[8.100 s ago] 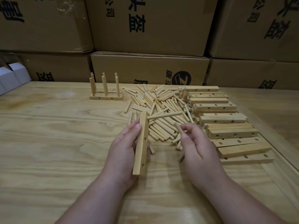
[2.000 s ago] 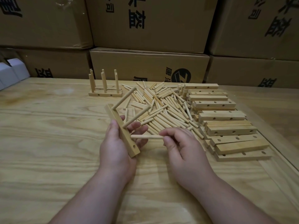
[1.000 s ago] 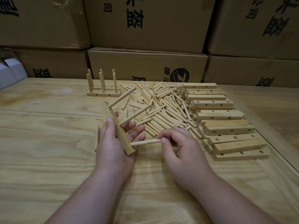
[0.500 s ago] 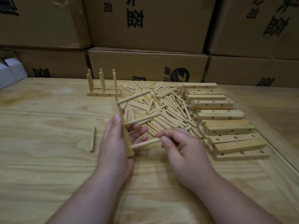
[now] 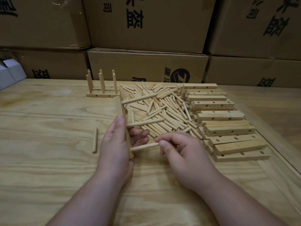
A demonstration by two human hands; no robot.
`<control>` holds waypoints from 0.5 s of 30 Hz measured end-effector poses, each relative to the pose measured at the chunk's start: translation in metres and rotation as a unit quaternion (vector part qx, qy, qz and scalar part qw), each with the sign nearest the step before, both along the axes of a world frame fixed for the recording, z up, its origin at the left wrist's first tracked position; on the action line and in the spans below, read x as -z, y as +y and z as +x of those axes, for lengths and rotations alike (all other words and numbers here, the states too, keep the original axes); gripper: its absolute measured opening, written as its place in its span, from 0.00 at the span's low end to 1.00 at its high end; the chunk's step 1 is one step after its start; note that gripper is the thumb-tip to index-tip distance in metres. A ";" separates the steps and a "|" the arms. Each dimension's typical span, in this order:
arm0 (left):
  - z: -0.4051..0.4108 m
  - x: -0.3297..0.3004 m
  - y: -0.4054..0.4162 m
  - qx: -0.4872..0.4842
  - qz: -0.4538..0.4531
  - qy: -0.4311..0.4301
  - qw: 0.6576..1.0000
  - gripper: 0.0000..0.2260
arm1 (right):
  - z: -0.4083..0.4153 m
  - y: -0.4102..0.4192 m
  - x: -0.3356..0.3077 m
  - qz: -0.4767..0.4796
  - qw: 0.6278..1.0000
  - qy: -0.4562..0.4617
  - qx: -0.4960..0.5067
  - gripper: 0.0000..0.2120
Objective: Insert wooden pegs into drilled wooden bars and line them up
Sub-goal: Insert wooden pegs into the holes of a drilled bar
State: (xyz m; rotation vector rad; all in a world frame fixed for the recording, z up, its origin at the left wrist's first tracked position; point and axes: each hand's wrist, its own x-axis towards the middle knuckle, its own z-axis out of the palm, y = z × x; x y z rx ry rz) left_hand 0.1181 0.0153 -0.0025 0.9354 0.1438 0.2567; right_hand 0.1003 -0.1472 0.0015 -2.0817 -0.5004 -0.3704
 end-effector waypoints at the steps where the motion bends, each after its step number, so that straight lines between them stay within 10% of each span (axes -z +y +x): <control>1: 0.001 0.000 0.000 -0.004 0.001 0.001 1.000 0.11 | -0.001 0.001 -0.001 -0.007 1.000 -0.015 0.000 0.07; 15: 0.003 -0.002 -0.002 -0.010 -0.006 0.003 1.000 0.18 | -0.003 0.006 -0.003 -0.033 0.997 -0.066 0.000 0.07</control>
